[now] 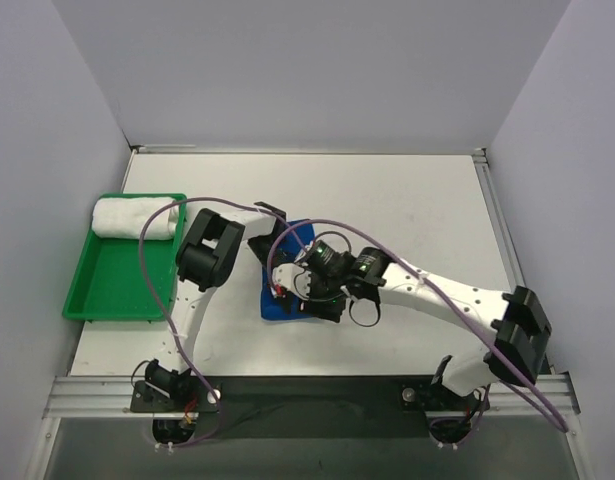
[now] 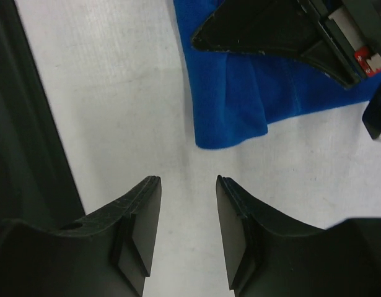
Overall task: Roll the towels
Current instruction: Roll the towel
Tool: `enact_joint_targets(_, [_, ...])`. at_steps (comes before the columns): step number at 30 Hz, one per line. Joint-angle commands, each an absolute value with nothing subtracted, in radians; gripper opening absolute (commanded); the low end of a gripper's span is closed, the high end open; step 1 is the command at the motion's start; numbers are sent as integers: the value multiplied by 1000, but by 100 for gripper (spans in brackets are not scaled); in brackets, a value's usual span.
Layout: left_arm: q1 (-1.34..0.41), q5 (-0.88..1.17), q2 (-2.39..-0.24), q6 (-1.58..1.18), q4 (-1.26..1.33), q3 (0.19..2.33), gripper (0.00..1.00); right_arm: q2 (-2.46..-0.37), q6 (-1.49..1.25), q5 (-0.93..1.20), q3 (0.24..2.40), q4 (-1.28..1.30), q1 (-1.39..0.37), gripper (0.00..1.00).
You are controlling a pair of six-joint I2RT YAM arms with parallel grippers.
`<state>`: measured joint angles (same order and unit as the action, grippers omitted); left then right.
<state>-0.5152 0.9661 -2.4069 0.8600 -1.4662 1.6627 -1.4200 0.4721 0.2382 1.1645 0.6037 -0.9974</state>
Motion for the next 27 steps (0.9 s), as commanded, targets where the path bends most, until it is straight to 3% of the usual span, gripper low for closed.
enact_joint_targets(1, [-515,782,-2494,965,-1436,1666,0,-1504,469,136,1129,393,-1017,41])
enact_joint_targets(8, [-502,784,-2496,965,-1434,1667,0,-1632,502,166,1086,218,-1035,47])
enact_joint_targets(18, [-486,796,-2488,956,-1416,1658,2,-1739,508,244,1051,170,-1031,45])
enact_joint_targets(21, [-479,804,-2471,950,-1398,1643,4,-1770,511,276,1042,173,-1014,33])
enact_joint_targets(22, [-474,807,-2470,948,-1394,1641,5,-1776,512,285,1043,187,-1011,19])
enact_joint_targets(25, [-453,836,-2465,945,-1394,1641,13,-1790,511,337,1049,227,-1002,0])
enact_joint_targets(27, [-431,848,-2462,937,-1394,1644,22,-1804,505,405,1071,279,-986,0])
